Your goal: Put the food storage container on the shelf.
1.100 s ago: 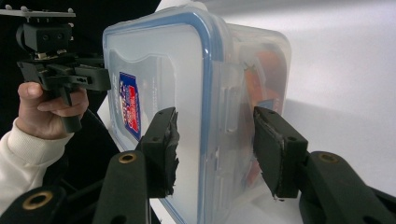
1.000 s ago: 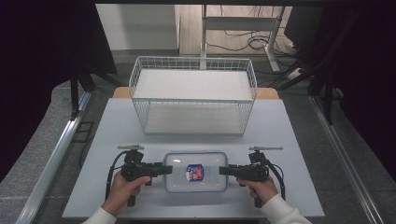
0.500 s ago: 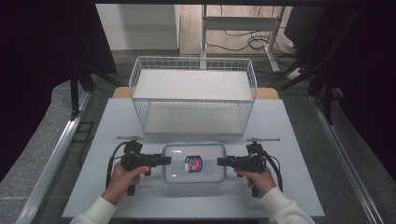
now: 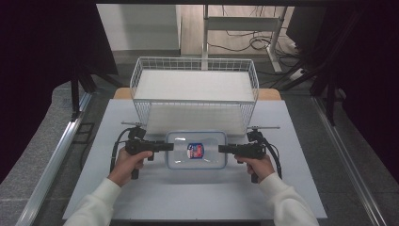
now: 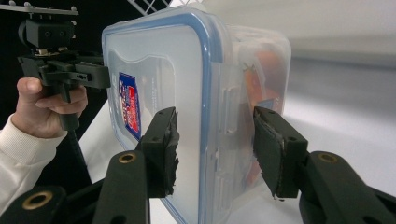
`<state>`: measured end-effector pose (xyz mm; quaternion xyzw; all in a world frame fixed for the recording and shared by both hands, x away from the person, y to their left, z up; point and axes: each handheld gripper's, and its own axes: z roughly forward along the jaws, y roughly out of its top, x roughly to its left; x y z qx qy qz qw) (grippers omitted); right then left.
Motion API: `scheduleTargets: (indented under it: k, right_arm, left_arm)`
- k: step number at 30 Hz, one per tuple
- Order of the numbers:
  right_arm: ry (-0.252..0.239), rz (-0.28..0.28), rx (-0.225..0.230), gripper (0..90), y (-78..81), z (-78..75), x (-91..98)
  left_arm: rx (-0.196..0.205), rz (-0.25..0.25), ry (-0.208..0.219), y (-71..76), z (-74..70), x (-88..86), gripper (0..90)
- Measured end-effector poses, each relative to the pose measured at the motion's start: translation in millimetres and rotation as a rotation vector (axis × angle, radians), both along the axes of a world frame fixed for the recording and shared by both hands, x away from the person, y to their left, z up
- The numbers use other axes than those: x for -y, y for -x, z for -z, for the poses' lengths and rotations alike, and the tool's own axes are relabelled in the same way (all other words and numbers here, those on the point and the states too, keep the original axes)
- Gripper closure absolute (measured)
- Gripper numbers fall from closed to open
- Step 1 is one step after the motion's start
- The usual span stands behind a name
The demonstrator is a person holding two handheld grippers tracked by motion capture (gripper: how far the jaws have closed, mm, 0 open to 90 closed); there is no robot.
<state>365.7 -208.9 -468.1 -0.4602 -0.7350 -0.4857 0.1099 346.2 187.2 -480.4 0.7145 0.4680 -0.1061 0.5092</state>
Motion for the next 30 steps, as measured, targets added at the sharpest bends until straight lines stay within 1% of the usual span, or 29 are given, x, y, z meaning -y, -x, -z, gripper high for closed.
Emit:
scheduleTargets:
  k: [6,10,12,15,16,19,20,21,23,24,25,27,29,30]
  right_arm:
    - [-0.008,0.006,0.002,51.1,-22.5,3.7,-2.7]
    - [-0.006,0.009,0.007,51.1,-34.6,5.2,-4.8]
    - [-0.006,0.012,0.009,51.1,-40.4,7.1,-5.2]
    - [0.002,0.017,0.019,51.1,-46.5,10.3,-7.2]
    - [0.008,0.019,0.025,51.1,-48.3,11.9,-8.5]
    - [0.007,0.027,0.023,51.0,-52.6,16.7,-9.0]
    - [-0.003,0.03,0.017,51.1,-54.5,19.1,-8.4]
    - [-0.008,0.034,0.011,51.1,-55.7,20.2,-7.8]
    - [-0.02,0.037,0.004,51.1,-59.0,22.7,-6.4]
    - [-0.025,0.04,-0.006,51.0,-59.9,23.1,-6.0]
    - [-0.029,0.041,-0.004,50.9,-61.1,24.1,-5.6]
    - [-0.043,0.06,-0.015,50.5,-63.0,26.1,-5.5]
    - [-0.051,0.086,-0.024,50.2,-64.0,26.9,-6.5]
    - [-0.05,0.1,-0.028,50.0,-64.4,27.1,-7.2]
  left_arm:
    - [0.008,-0.002,-0.005,-21.5,2.0,-2.3,51.2]
    - [0.009,-0.002,-0.003,-35.2,4.9,-3.9,51.2]
    - [0.02,0.005,-0.005,-40.8,7.4,-4.6,51.1]
    - [0.02,0.0,-0.016,-48.7,13.1,-4.5,50.4]
    - [0.019,0.0,-0.016,-50.7,15.3,-5.2,50.1]
    - [0.019,-0.007,-0.005,-54.1,20.5,-5.4,50.2]
    - [0.014,-0.011,0.002,-54.7,21.0,-5.4,50.3]
    - [0.018,-0.007,0.007,-56.5,21.8,-5.7,50.6]
    - [0.015,-0.01,0.008,-58.1,21.7,-5.3,50.7]
    - [0.01,-0.014,0.008,-58.5,21.8,-5.1,50.7]
    - [0.001,-0.023,0.013,-59.1,22.7,-5.2,50.7]
    - [0.005,-0.024,0.012,-60.7,25.2,-6.2,50.5]
    - [-0.009,-0.042,0.03,-62.4,27.9,-6.7,50.1]
    - [-0.01,-0.046,0.032,-62.8,28.3,-6.4,50.0]
